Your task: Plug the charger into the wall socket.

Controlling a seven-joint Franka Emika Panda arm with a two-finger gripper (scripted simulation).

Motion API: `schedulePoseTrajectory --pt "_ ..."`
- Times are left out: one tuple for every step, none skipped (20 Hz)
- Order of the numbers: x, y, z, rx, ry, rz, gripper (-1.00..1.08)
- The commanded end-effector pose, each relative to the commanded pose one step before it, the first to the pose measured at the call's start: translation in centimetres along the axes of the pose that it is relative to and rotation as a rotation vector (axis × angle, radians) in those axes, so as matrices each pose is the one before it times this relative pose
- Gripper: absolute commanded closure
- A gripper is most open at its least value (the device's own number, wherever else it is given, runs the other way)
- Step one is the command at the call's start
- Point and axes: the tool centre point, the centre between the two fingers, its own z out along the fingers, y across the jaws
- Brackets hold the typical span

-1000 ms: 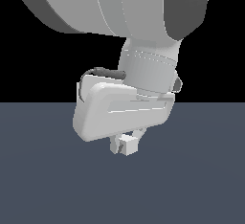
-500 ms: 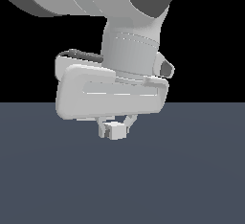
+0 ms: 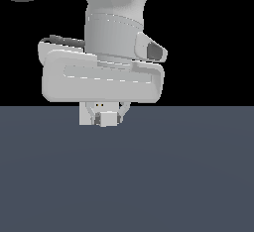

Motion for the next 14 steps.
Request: schedulePoseTrajectory --pt "0.592 -0.321 -0.469 -0.01404 0.00058 0.04075 1.08" --pt "0.209 -0.118 -0.158 -0.00509 -0.0002 0.01406 1.08" --pt "0.193 -0.108 -0.145 -0.00475 -0.00026 0.01306 1.08" --pt "0.178 -0.101 -0.133 -0.00444 -0.0003 0.01211 1.08" --pt "0.165 -0.092 -0.123 -0.00415 -0.00033 0.01126 1.08" --pt "0.152 -0.086 -0.113 -0.00387 -0.00035 0.01044 1.08" --pt "0.14 -0.078 -0.104 -0.00361 -0.00037 0.00968 1.08" --pt "0.128 -0.071 -0.094 -0.00336 -0.00041 0.00895 1.08" --pt "0.117 -0.065 -0.085 -0.0031 -0.00043 0.00821 1.08" --pt "0.107 -0.058 -0.076 -0.00286 -0.00045 0.00754 1.08" --pt "0.097 -0.053 -0.069 -0.00262 -0.00044 0.00688 1.08" --pt "0.087 -0.048 -0.062 -0.00238 -0.00041 0.00621 1.08" --pt "0.077 -0.042 -0.054 -0.00213 -0.00039 0.00553 1.08" --pt "0.068 -0.039 -0.047 -0.00186 -0.00036 0.00481 1.08"
